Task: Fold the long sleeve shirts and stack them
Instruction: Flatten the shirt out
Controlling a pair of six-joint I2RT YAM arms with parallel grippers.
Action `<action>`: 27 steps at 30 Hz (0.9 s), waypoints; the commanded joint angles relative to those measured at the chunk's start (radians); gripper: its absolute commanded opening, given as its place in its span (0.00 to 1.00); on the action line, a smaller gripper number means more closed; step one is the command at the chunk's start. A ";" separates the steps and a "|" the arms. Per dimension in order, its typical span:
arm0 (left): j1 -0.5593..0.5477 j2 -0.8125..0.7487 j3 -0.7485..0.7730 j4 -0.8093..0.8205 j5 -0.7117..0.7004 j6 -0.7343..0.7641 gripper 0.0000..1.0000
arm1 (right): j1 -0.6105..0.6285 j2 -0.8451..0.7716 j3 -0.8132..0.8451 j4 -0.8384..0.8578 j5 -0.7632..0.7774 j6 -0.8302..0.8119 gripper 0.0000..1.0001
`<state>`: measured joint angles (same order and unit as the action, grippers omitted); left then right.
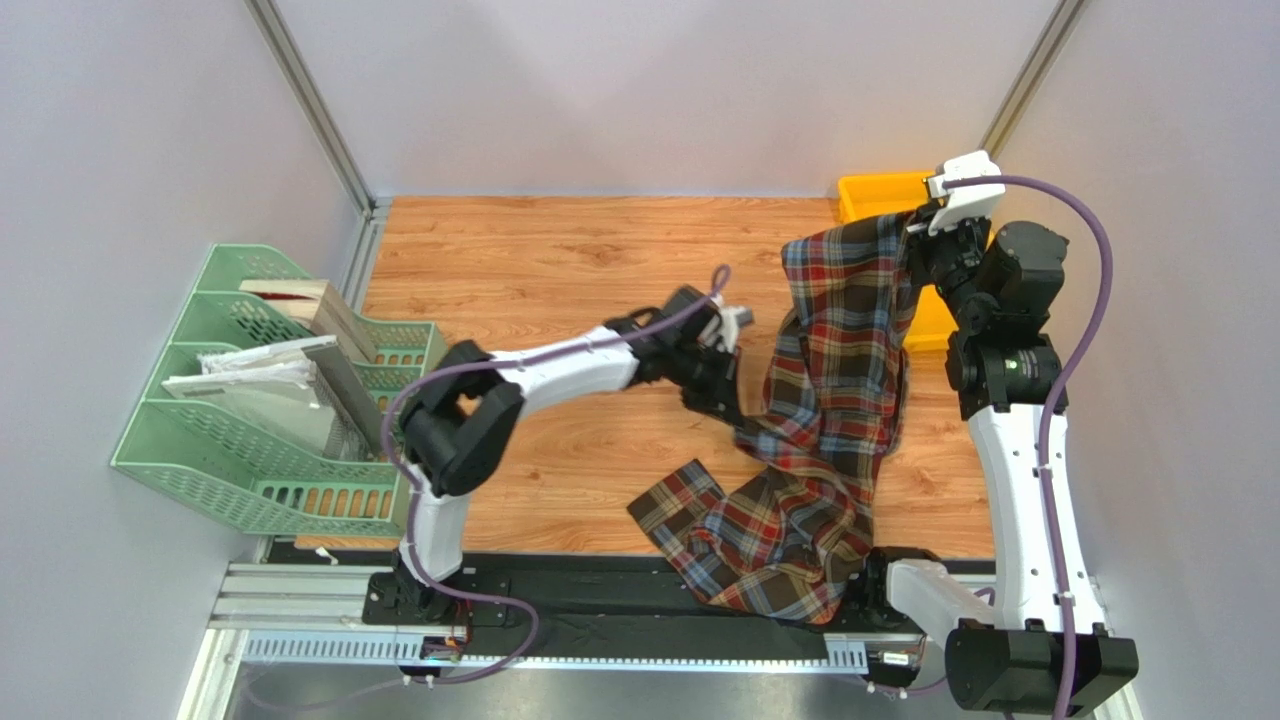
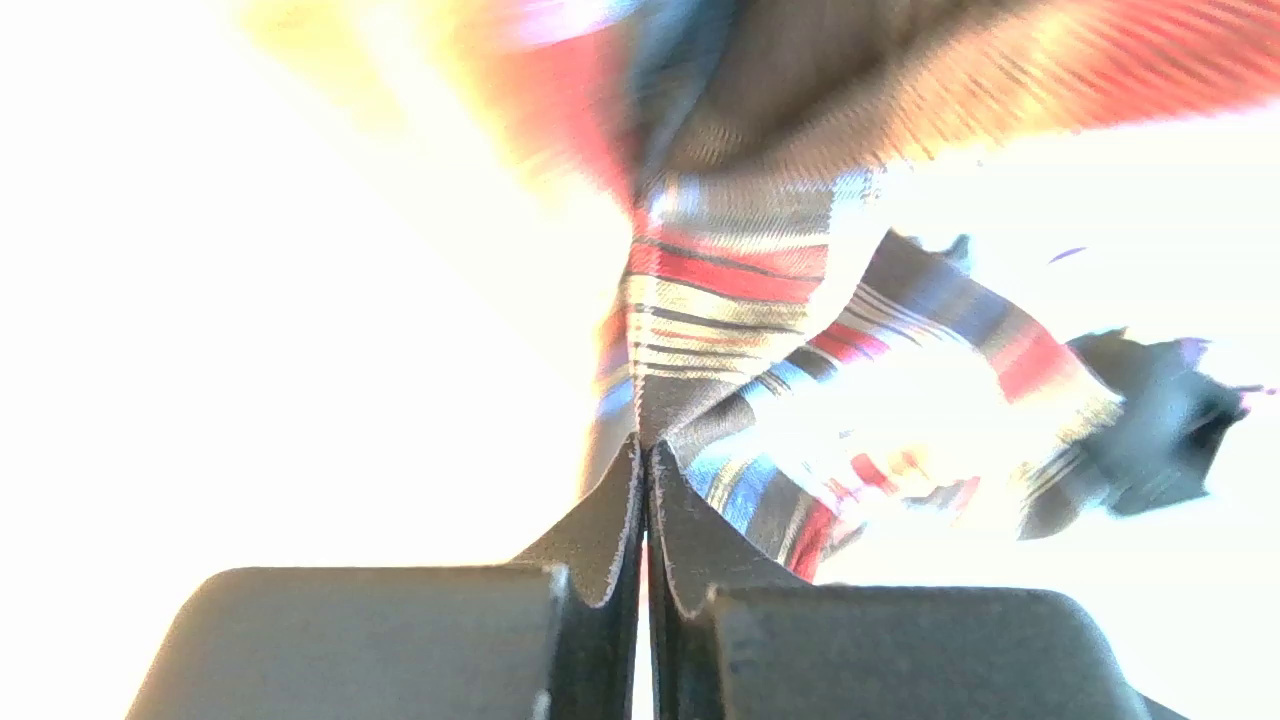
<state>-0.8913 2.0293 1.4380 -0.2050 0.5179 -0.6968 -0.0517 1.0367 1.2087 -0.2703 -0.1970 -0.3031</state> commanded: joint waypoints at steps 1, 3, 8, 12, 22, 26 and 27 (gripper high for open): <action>0.153 -0.184 -0.008 -0.561 -0.062 0.585 0.00 | -0.007 -0.037 0.022 -0.134 -0.042 -0.077 0.00; 0.219 -0.173 -0.001 -0.649 -0.134 0.739 0.00 | -0.007 -0.033 0.019 -0.203 -0.129 -0.082 0.00; 0.314 -0.098 0.025 -0.757 -0.213 1.037 0.00 | 0.013 0.009 -0.061 -0.294 -0.274 0.019 0.00; 0.333 -0.054 0.055 -0.720 -0.199 1.070 0.04 | 0.047 0.059 -0.098 -0.285 -0.279 0.061 0.00; 0.456 -0.101 -0.021 -0.695 -0.024 0.933 0.48 | 0.047 0.118 -0.034 -0.276 -0.234 0.044 0.00; 0.486 -0.078 -0.042 -0.717 0.099 0.866 0.53 | 0.047 0.118 -0.006 -0.259 -0.193 0.068 0.00; 0.486 -0.077 -0.050 -0.711 0.123 0.838 0.53 | 0.047 0.114 -0.006 -0.245 -0.191 0.079 0.00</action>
<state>-0.4088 1.9636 1.4128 -0.8997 0.4889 0.2264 -0.0048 1.1584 1.1446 -0.5827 -0.4202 -0.2642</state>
